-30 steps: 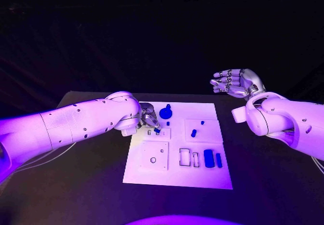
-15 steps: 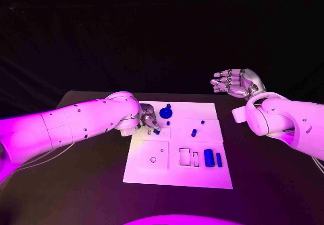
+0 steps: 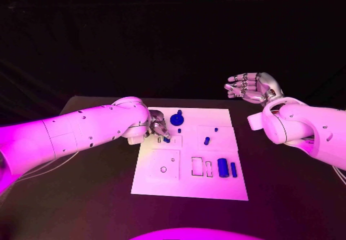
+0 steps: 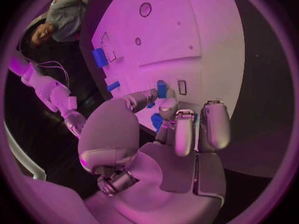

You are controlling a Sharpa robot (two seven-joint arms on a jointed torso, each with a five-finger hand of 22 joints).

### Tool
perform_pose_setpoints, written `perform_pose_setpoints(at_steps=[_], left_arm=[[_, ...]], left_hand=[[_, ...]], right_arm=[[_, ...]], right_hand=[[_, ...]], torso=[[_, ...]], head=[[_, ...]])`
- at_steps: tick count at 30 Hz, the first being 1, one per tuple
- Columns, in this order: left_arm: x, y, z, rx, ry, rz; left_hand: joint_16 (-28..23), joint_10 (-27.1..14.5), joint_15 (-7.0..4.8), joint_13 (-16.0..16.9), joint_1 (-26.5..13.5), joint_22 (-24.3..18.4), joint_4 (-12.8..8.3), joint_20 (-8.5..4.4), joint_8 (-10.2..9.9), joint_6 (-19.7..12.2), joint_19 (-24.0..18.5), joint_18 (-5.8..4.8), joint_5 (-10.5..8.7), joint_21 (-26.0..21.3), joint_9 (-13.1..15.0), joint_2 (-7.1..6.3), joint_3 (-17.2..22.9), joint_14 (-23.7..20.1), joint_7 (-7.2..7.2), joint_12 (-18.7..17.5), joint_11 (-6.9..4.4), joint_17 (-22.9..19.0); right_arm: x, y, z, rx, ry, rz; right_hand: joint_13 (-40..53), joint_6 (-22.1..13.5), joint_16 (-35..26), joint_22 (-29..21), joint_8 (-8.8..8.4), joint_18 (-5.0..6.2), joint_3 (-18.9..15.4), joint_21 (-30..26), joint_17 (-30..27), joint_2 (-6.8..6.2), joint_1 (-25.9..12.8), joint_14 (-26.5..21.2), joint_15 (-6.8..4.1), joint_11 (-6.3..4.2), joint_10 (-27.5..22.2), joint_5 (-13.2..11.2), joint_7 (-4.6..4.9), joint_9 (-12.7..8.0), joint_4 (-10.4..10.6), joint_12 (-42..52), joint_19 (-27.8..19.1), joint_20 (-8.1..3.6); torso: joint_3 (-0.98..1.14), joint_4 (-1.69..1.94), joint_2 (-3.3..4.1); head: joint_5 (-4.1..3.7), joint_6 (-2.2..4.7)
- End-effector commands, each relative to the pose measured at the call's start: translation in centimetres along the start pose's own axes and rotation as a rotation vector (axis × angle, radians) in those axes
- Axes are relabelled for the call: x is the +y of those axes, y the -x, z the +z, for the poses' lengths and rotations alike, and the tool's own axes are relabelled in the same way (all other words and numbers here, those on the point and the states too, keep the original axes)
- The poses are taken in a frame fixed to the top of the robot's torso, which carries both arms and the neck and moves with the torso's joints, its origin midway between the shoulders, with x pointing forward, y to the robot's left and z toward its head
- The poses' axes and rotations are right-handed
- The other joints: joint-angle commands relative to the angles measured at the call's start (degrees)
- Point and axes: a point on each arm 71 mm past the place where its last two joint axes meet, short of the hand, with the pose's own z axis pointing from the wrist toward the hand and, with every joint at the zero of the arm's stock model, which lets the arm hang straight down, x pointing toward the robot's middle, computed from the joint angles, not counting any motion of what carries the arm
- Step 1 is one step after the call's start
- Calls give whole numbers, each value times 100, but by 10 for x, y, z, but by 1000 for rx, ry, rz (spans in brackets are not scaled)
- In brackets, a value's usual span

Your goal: Assemble the parts on the task board

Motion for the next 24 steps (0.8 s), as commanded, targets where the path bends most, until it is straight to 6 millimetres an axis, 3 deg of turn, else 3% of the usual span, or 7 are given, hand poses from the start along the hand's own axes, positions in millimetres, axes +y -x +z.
perform_pose_setpoints(at_steps=[1, 4, 6, 10, 24], left_arm=[[0, -4, 1, 16, 3, 9], [0, -4, 1, 24, 3, 13], [0, -5, 1, 28, 3, 15], [0, -5, 1, 32, 3, 16], [-2, -4, 3, 27, 2, 5]], left_hand=[[80, 451, -68, 39, 20, 112, -122, -25, 513, 516, 116, -114, 415, 121, 789, 166, 733, 597, -240, 53, -132, 1584], [80, 500, -84, 47, -23, 149, -99, -41, 515, 578, 143, -122, 419, 133, 809, 184, 687, 597, -267, 60, -154, 1584], [80, 636, -98, 321, -48, 174, -90, -54, 529, 644, 162, -128, 424, 142, 832, 193, 653, 597, -291, 219, -173, 1584], [80, 689, -117, 401, -92, 209, -66, -71, 544, 718, 188, -135, 424, 155, 862, 199, 600, 597, -319, 265, -196, 1584], [80, 746, -154, 476, -231, 248, 83, -111, 529, 827, 220, -145, 350, 165, 931, 259, 396, 597, -368, 295, -236, 1584]], right_arm=[[0, 0, 0, 3, 3, 0], [0, 0, 0, 3, 3, 0], [0, 0, 0, 3, 3, 0], [0, 0, 0, 3, 3, 0], [-1, -1, 0, 4, 2, 0]], right_hand=[[-49, 50, -63, -32, -90, 79, -114, -38, -54, 105, 27, -24, 30, -12, 87, 35, 341, -40, -30, -55, -144, 10], [-49, 50, -63, -32, -90, 79, -114, -38, -54, 105, 27, -24, 30, -12, 87, 35, 341, -40, -30, -55, -144, 10], [-49, 50, -63, -32, -90, 79, -114, -38, -54, 105, 27, -24, 30, -12, 87, 35, 341, -40, -30, -55, -144, 10], [-49, 50, -63, -32, -90, 79, -114, -38, -54, 105, 27, -24, 30, -12, 87, 35, 341, -40, -30, -55, -144, 10], [-52, 55, -69, -50, -98, 79, -118, -37, -66, 107, 23, -20, 32, -10, 91, 36, 343, -44, -31, -63, -145, 12]], torso=[[2, -3, 0], [4, -3, 0], [4, -2, 1], [2, 0, -1], [5, -7, 7]], head=[[2, -13], [-1, -18], [-1, -19], [-1, -23], [-6, -32]])
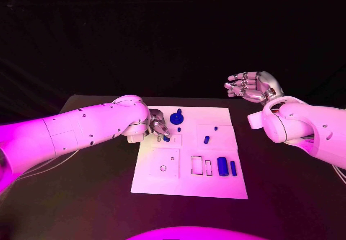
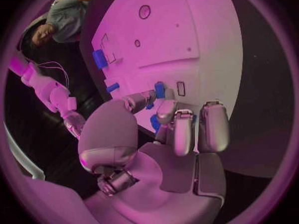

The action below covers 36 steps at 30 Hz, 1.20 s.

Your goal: Assemble the parts on the task board

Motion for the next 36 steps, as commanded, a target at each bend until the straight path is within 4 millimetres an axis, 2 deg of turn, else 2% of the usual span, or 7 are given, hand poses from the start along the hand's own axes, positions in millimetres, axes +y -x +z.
perform_pose_setpoints(at_steps=[1, 11, 18, 24, 34, 36], left_arm=[[-2, -5, 2, 12, -4, 0], [-3, -7, 3, 21, -5, -3], [-3, -6, 4, 22, -4, -4], [-2, -6, 4, 22, -3, -6], [-2, -6, 5, 24, 0, -8], [-1, -6, 6, 23, 1, -9]], left_hand=[[80, 422, -51, 101, 77, 131, 10, -42, 487, 690, 148, -143, 345, 99, 679, 175, 307, 655, -270, 93, -133, 1584], [80, 446, -65, 149, -1, 157, 105, -57, 460, 719, 167, -149, 313, 105, 717, 155, 114, 655, -287, 112, -147, 1584], [80, 459, -77, 181, -94, 164, 229, -70, 416, 753, 174, -151, 311, 103, 753, 100, -127, 655, -304, 118, -160, 1584], [80, 470, -83, 212, -182, 181, 391, -77, 374, 790, 186, -155, 305, 106, 780, 123, -312, 655, -312, 124, -166, 1584], [80, 486, -89, 257, -290, 194, 612, -85, 318, 843, 196, -157, 291, 106, 829, 76, -670, 655, -321, 135, -173, 1584], [80, 486, -90, 265, -344, 195, 727, -86, 295, 864, 196, -157, 281, 104, 848, 52, -849, 655, -321, 133, -173, 1584]], right_arm=[[0, -1, 0, 4, 4, 0], [0, 0, 0, 4, 3, 0], [0, 0, 0, 4, 3, 0], [0, -1, 0, 5, 4, 1], [0, 0, 0, 5, 4, 1], [0, 0, 0, 5, 4, 1]], right_hand=[[-51, 55, -69, -36, -97, 79, -118, -37, -39, 107, 23, -20, 32, -10, 91, 36, 344, -43, -30, -63, -144, 12], [-51, 55, -69, -36, -97, 79, -118, -37, -39, 107, 23, -20, 32, -10, 91, 36, 344, -43, -30, -63, -144, 12], [-52, 57, -71, -42, -100, 79, -119, -36, -43, 108, 22, -19, 32, -10, 93, 36, 344, -44, -31, -66, -144, 12], [-53, 62, -75, -53, -104, 80, -120, -35, -51, 111, 20, -16, 33, -10, 96, 36, 346, -47, -31, -71, -144, 13], [-53, 67, -78, -61, -106, 80, -123, -35, -56, 113, 14, -15, 33, -9, 100, 36, 348, -48, -28, -74, -144, 13], [-53, 67, -78, -61, -106, 80, -123, -35, -56, 113, 14, -15, 33, -9, 100, 36, 348, -48, -28, -74, -144, 13]], torso=[[1, -2, 3], [6, 2, 0], [3, 1, -3], [2, 2, -4], [1, 1, 4], [2, 1, 5]], head=[[-10, -2], [-30, -41], [-37, -37], [-45, -43], [-67, -54], [-72, -54]])
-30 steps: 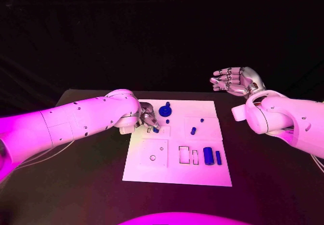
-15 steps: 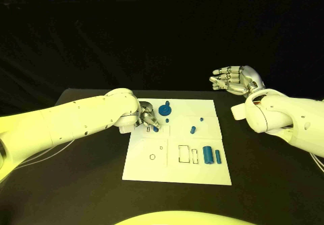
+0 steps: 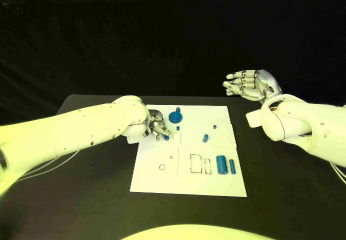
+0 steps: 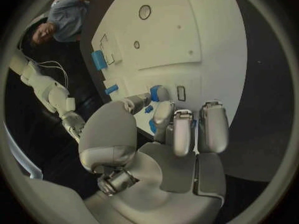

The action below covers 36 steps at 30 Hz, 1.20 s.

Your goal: Assemble the parts on the task board

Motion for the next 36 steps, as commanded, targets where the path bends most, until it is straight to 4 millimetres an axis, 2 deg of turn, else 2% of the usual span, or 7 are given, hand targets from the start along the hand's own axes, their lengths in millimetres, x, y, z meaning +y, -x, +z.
perform_pose_setpoints(at_steps=[1, 6, 14, 29, 33, 34, 36], left_arm=[[-1, -1, 1, 4, -3, 1], [0, 0, 1, 2, 2, -2], [3, 1, 1, -8, 5, -8], [6, 9, -12, -26, -31, -84], [8, 19, -20, -40, -52, -133], [9, 23, -22, -46, -56, -144], [11, 32, -26, -61, -63, -163]], left_hand=[[79, 130, -60, 130, -125, 96, 95, -16, 10, 171, 127, -157, 167, 104, 112, 63, -236, 627, -96, 81, -40, 1584], [79, 133, -62, 151, -164, 104, 329, -19, -42, 203, 132, -159, 139, 101, 155, -6, -670, 627, -97, 77, -41, 1584], [79, 134, -63, 165, -126, 104, 496, -22, -78, 217, 131, -158, 125, 97, 192, -52, -975, 627, -99, 74, -43, 1584], [79, 12, -55, -4, -88, 26, 646, -18, -167, 122, 83, -141, 104, 53, 251, -162, -1440, 627, -70, -63, -20, 1584], [79, -226, 8, -276, -36, -191, 645, 31, -326, -114, -55, -97, 116, -56, 244, -137, -1606, 627, 25, -273, 62, 1584], [11, -422, 60, -505, 44, -391, 641, 71, -425, -257, -183, -57, 123, -156, 227, -129, -1664, 585, 94, -443, 124, 1470], [-22, -565, 135, -630, 141, -454, 646, 140, -627, -437, -232, -44, 135, -199, 134, -92, -1743, 562, 195, -528, 212, 1417]], right_arm=[[0, 0, 0, 4, 4, 1], [0, 0, 0, 4, 4, 0], [0, 0, 0, 3, 4, 0], [-2, 2, -1, -1, 4, -2], [-3, 3, -1, -4, 3, -3], [-3, 3, -1, -5, 2, -4], [-3, 4, -1, -6, 1, -5]], right_hand=[[-52, 66, -77, -26, -106, 80, -123, -35, -40, 113, 14, -15, 33, -9, 99, 36, 348, -47, -28, -73, -144, 13], [-52, 70, -81, -32, -108, 79, -126, -35, -44, 113, 8, -16, 34, -9, 103, 35, 349, -48, -25, -75, -145, 14], [-53, 81, -89, -51, -113, 79, -137, -36, -58, 114, -13, -17, 37, -7, 112, 34, 353, -51, -15, -81, -148, 16], [-53, 91, -100, -75, -122, 79, -152, -35, -75, 118, -43, -17, 39, -5, 121, 33, 355, -55, 1, -90, -150, 18], [-53, 91, -100, -75, -122, 79, -152, -35, -75, 118, -43, -17, 39, -5, 121, 33, 355, -55, 1, -90, -150, 18], [-53, 91, -100, -75, -122, 79, -152, -35, -75, 118, -43, -17, 39, -5, 121, 33, 355, -55, 1, -90, -150, 18], [-53, 91, -100, -75, -122, 79, -152, -35, -75, 118, -43, -17, 39, -5, 121, 33, 355, -55, 1, -90, -150, 18]], torso=[[1, 2, 2], [-1, 6, -4], [-4, 2, -5], [-7, 5, -14], [0, 5, -19], [1, 4, -18], [-1, 6, -17]], head=[[-8, -5], [-9, -17], [-3, -8], [-9, 62], [-8, 103], [-9, 115], [-7, 144]])
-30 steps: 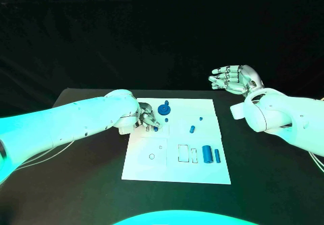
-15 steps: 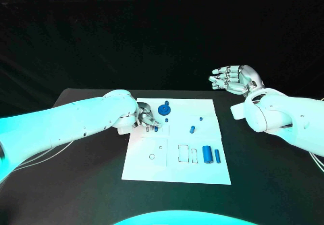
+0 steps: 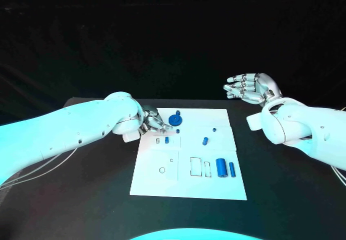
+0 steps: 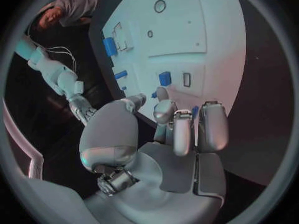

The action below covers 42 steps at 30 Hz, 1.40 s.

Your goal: Assemble the parts on the task board

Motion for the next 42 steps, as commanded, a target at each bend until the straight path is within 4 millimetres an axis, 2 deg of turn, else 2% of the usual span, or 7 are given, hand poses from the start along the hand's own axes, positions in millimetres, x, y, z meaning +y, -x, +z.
perform_pose_setpoints(at_steps=[1, 2, 6, 14, 17, 27, 42], left_arm=[[0, 11, -5, -17, -13, -24], [0, 16, -7, -25, -13, -30], [2, 35, -9, -54, -5, -43], [5, 51, 0, -74, 43, 2], [7, 55, 5, -85, 67, 28], [18, 56, 16, -63, 129, 67], [23, 48, 27, -13, 163, 87]], left_hand=[[-23, -96, 87, -131, 109, -83, 31, 31, -262, -233, -97, -42, 140, -88, -71, 28, -467, 479, 73, -89, 80, 1405], [-33, -160, 136, -199, 199, -102, 25, 75, -407, -306, -111, -37, 151, -101, -165, 44, -508, 471, 132, -127, 134, 1388], [-32, -208, 185, -245, 338, -101, 23, 127, -574, -350, -112, -33, 166, -106, -286, 71, -579, 471, 193, -144, 187, 1389], [-38, -229, 204, -270, 449, -115, 16, 147, -633, -334, -121, -28, 200, -114, -338, 98, -591, 466, 210, -150, 205, 1377], [-40, -236, 206, -278, 454, -123, 18, 149, -639, -334, -126, -26, 198, -117, -343, 95, -597, 465, 213, -155, 207, 1374], [-42, -240, 210, -275, 458, -124, 24, 152, -648, -329, -128, -26, 189, -119, -352, 94, -608, 464, 217, -153, 211, 1371], [-48, -296, 230, -318, 402, -156, 40, 174, -707, -314, -156, -18, 141, -139, -403, 86, -722, 457, 236, -175, 231, 1361]], right_arm=[[-1, 1, 0, 0, 2, -1], [-1, 1, 0, -1, 2, -2], [-1, 2, 0, -2, 0, -3], [-2, 1, 0, -1, -1, -2], [-2, 1, 0, 1, -1, -2], [-2, 1, 0, 2, -2, -1], [-2, 0, 0, 3, -1, -1]], right_hand=[[-53, 61, -99, -32, -62, 79, -152, -35, -44, 118, -42, -17, 39, -4, 62, 33, 345, -44, 1, -89, -110, -21], [-53, 61, -99, -32, -62, 79, -152, -35, -44, 118, -42, -17, 39, -4, 62, 33, 345, -44, 1, -89, -110, -21], [-53, 61, -99, -32, -62, 79, -152, -35, -44, 118, -42, -17, 39, -4, 62, 33, 345, -44, 1, -89, -110, -21], [-53, 66, -105, -47, -69, 79, -162, -34, -54, 118, -58, -15, 40, -3, 66, 33, 346, -48, 8, -95, -110, -20], [-53, 66, -105, -47, -69, 79, -162, -34, -54, 118, -58, -15, 40, -3, 66, 33, 346, -48, 8, -95, -110, -20], [-53, 66, -105, -47, -69, 79, -162, -34, -54, 118, -58, -15, 40, -3, 66, 33, 346, -48, 8, -95, -110, -20], [-53, 71, -110, -63, -77, 80, -167, -32, -66, 119, -59, -11, 40, -3, 70, 35, 346, -51, 5, -103, -109, -19]], torso=[[1, 4, -3], [2, 6, -7], [0, 14, 0], [-12, 2, 22], [-7, -2, 24], [-9, 9, 23], [-4, -1, 17]], head=[[5, 53], [5, 55], [14, 98], [40, 118], [48, 116], [45, 78], [59, 19]])
